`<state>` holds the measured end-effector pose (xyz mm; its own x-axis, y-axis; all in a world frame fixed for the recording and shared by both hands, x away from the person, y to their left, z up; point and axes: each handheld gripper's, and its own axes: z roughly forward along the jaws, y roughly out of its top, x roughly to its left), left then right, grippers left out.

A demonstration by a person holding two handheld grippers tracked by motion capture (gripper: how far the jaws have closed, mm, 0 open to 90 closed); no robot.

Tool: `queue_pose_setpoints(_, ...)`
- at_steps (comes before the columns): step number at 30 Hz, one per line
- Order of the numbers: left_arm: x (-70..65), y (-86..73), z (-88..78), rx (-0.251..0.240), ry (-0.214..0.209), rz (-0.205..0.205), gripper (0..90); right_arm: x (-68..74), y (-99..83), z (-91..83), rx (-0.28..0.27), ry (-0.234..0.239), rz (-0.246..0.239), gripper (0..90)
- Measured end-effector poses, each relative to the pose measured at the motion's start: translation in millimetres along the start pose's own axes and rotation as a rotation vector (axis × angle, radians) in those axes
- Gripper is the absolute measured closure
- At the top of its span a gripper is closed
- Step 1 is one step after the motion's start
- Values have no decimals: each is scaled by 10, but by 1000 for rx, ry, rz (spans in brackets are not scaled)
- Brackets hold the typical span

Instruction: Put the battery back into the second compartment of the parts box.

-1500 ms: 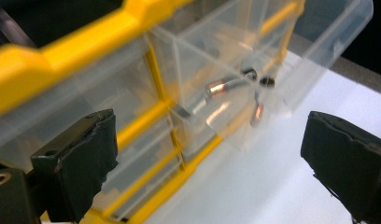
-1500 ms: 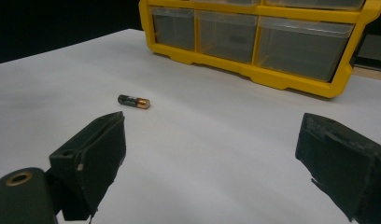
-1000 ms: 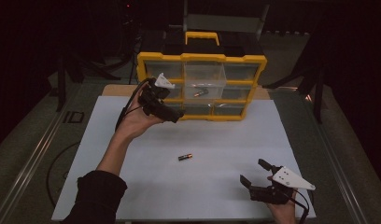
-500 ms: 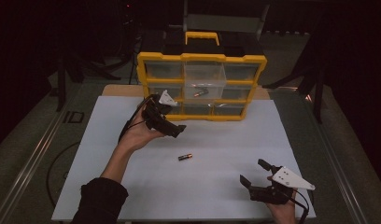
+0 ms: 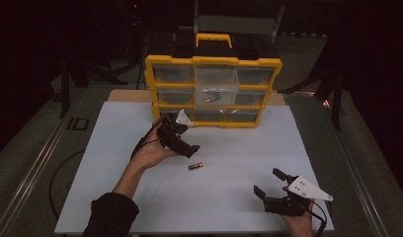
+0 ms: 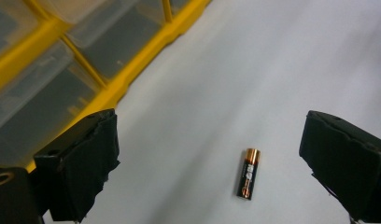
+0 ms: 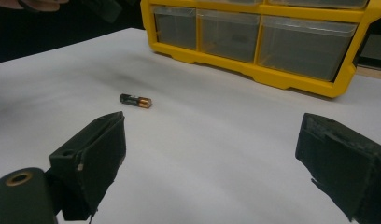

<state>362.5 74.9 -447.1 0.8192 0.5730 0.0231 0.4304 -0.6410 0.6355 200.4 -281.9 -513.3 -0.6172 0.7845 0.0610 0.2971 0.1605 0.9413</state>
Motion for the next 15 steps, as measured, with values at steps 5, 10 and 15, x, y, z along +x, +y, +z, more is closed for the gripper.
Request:
queue_pose_setpoints(5,-44,-44,118,41,-5,25,60,0,0,0,0,0,0,82)
queue_pose_setpoints(10,-65,-105,211,70,-22,34,60,-1,0,0,0,0,-2,82)
queue_pose_setpoints(15,-82,-162,290,97,-34,42,60,1,-1,4,1,0,0,82)
